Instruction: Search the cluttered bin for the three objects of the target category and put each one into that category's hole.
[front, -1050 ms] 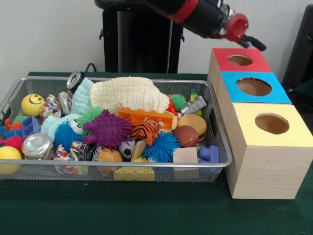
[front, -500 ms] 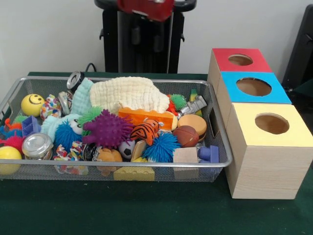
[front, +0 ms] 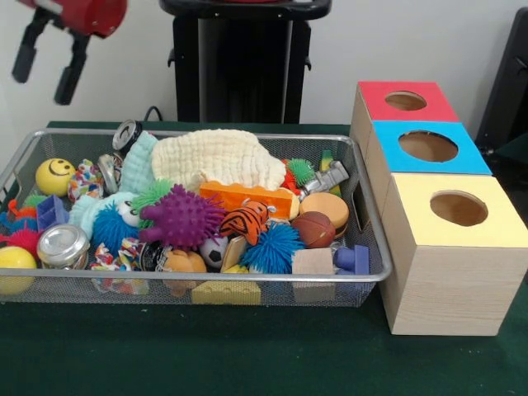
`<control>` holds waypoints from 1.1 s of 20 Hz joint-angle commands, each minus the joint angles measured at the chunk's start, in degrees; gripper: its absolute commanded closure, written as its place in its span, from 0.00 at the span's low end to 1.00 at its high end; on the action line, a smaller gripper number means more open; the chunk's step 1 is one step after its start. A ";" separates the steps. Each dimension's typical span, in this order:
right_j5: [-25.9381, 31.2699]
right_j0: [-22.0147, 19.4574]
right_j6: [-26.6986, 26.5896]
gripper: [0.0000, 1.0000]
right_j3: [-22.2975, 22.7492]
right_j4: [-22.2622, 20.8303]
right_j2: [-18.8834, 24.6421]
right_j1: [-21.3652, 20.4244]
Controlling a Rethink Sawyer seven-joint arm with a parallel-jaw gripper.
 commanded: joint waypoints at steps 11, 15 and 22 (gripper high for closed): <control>19.18 -6.68 1.54 0.00 2.32 -13.99 22.19 1.09; 21.64 -5.40 5.14 0.00 1.68 -14.11 19.78 1.22; 24.84 -3.98 7.95 0.00 -3.92 -15.84 13.11 2.44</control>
